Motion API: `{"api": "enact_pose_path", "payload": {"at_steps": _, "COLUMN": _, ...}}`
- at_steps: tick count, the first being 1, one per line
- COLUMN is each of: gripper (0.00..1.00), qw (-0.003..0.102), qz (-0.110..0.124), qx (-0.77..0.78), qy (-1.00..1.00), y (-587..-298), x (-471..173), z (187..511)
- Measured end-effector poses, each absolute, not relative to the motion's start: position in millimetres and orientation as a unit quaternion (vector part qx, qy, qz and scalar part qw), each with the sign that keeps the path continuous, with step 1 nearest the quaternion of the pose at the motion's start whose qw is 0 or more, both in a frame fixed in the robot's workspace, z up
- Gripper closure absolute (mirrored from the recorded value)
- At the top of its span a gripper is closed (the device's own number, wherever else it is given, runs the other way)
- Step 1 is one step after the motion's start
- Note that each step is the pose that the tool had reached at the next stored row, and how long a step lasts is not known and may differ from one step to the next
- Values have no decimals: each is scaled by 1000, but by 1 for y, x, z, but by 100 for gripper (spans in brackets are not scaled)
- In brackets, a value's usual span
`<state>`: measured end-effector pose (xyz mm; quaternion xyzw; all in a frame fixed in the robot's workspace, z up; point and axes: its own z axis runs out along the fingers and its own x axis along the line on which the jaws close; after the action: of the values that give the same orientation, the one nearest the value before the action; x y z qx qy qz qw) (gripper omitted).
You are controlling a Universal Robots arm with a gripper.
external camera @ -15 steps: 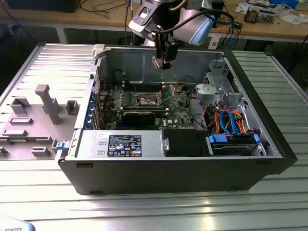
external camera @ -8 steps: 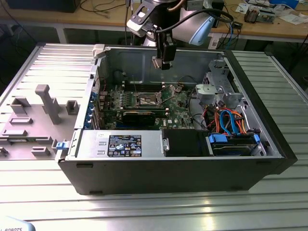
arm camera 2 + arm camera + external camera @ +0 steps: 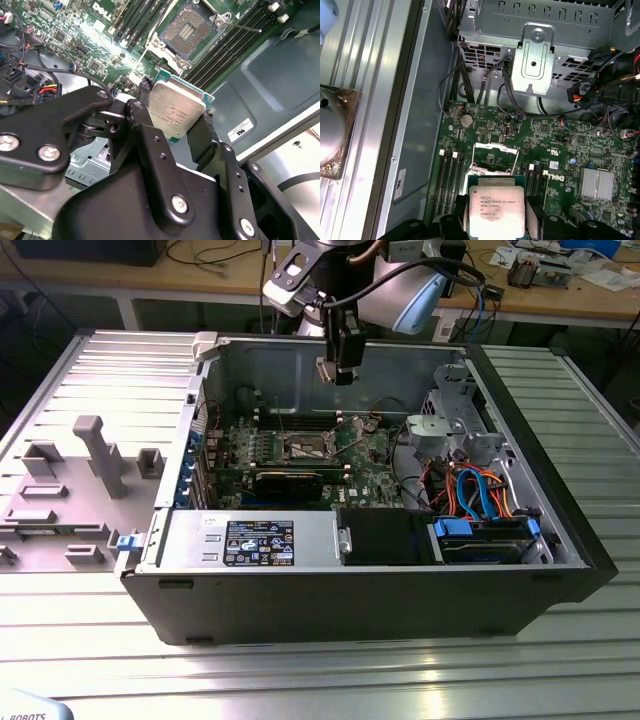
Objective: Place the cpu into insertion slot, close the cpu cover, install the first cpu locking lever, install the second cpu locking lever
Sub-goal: 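Place the cpu into insertion slot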
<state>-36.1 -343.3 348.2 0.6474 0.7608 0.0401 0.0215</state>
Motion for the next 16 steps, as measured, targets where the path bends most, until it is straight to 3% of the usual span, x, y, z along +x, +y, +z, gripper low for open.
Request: {"api": "enact_pose_path", "payload": {"at_steps": 16, "gripper": 46, "qw": 24, "qz": 39, "qx": 688, "qy": 724, "y": -343, "x": -47, "z": 347}}
